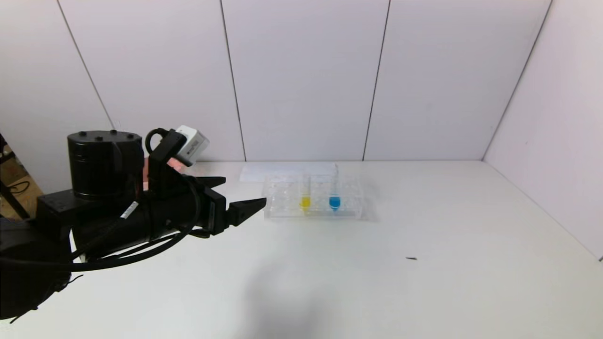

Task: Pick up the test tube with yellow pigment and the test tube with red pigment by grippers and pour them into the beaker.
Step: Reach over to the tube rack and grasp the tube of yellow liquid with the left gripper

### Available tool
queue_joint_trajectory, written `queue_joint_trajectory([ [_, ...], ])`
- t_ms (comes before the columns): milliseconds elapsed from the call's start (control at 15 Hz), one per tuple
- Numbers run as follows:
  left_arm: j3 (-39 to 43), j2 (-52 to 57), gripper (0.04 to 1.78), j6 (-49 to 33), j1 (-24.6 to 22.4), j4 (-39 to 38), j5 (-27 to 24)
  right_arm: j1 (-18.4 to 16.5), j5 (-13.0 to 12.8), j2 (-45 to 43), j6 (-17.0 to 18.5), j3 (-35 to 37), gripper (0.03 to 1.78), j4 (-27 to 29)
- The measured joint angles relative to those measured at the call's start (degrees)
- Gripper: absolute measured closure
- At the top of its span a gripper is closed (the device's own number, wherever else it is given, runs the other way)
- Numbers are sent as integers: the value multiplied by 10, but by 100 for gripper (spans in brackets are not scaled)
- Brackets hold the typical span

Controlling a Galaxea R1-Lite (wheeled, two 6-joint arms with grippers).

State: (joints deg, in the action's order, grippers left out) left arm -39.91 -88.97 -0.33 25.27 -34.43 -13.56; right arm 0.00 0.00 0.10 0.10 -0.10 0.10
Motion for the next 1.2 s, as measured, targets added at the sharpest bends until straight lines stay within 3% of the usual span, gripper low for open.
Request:
queue_joint_trajectory([
  [333,-48,-26,6,-2,7,26,1,0,0,0,0,0,11,0],
  [667,-150,-65,6,-12,14,130,-1,0,0,0,0,0,11,0],
  [1200,-219,-130,6,-13,20,153,-5,0,0,0,0,0,11,0],
])
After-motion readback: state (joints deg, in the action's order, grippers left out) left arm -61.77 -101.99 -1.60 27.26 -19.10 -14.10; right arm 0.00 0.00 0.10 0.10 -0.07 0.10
